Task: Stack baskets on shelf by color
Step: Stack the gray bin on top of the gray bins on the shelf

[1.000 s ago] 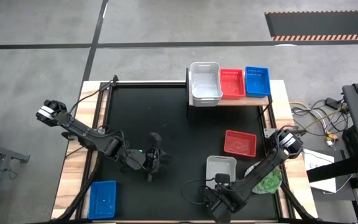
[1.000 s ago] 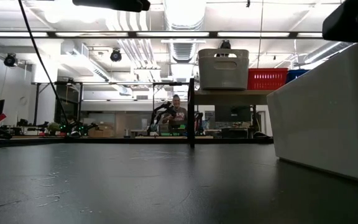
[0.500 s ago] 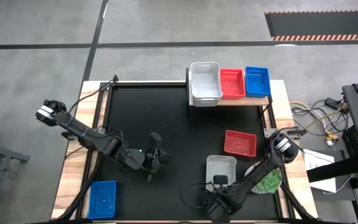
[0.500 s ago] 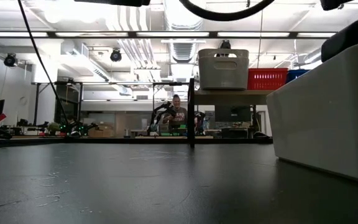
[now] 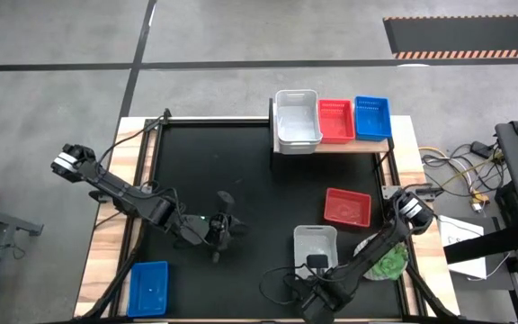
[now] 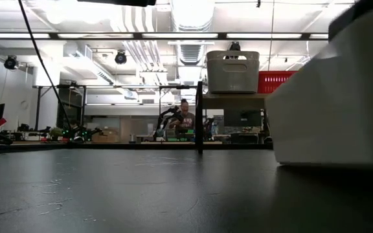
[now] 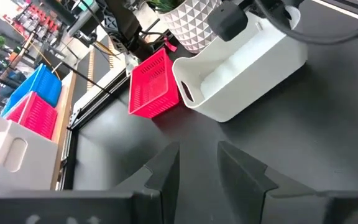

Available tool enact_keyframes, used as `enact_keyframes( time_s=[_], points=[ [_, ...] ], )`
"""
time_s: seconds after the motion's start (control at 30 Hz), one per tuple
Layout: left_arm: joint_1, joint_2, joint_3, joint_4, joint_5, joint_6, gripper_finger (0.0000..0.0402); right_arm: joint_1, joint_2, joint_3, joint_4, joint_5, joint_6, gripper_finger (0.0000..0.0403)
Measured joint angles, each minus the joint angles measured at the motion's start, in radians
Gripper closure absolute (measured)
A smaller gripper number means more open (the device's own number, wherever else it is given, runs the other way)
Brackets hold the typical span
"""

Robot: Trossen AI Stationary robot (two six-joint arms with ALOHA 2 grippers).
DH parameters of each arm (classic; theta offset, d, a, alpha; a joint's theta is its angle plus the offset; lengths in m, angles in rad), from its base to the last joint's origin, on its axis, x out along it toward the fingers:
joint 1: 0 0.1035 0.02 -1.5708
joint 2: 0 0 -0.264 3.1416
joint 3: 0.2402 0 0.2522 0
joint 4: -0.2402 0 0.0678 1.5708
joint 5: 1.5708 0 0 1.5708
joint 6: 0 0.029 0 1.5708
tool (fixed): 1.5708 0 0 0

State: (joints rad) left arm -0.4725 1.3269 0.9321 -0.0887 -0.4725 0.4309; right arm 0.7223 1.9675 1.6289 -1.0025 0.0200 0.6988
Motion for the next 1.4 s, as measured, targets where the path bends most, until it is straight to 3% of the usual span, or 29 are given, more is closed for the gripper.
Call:
enact_keyframes(
  time_s=[0.27, 0.53, 0.77, 0.93, 1.07, 1.27, 1.4],
  points=[
    [0.001, -0.043, -0.001, -0.005, 0.000, 0.053, 0.0309, -0.003, 0.000, 0.162, -0.180, 0.013, -0.020, 0.0394],
    [0.005, -0.146, -0.005, -0.058, 0.000, 0.152, 0.0309, -0.012, 0.000, 0.371, -0.352, 0.126, -0.055, 0.0394],
    [0.008, -0.252, -0.109, -0.041, 0.000, 0.133, 0.0309, -0.051, 0.000, 0.586, -0.526, 0.191, -0.071, 0.0394],
    [0.008, -0.323, -0.167, 0.008, 0.000, 0.133, 0.0309, -0.106, -0.013, 0.724, -0.565, 0.264, -0.180, 0.0394],
    [0.008, -0.376, -0.207, 0.004, 0.000, 0.129, 0.0309, -0.160, -0.077, 0.720, -0.563, 0.315, -0.256, 0.0394],
    [0.008, -0.437, -0.232, 0.010, -0.002, 0.137, 0.0309, -0.289, -0.164, 0.720, -0.570, 0.499, -0.407, 0.0394],
    [0.008, -0.443, -0.236, 0.026, -0.004, 0.180, 0.0309, -0.423, -0.222, 0.720, -0.570, 0.504, -0.500, 0.0394]
  ],
)
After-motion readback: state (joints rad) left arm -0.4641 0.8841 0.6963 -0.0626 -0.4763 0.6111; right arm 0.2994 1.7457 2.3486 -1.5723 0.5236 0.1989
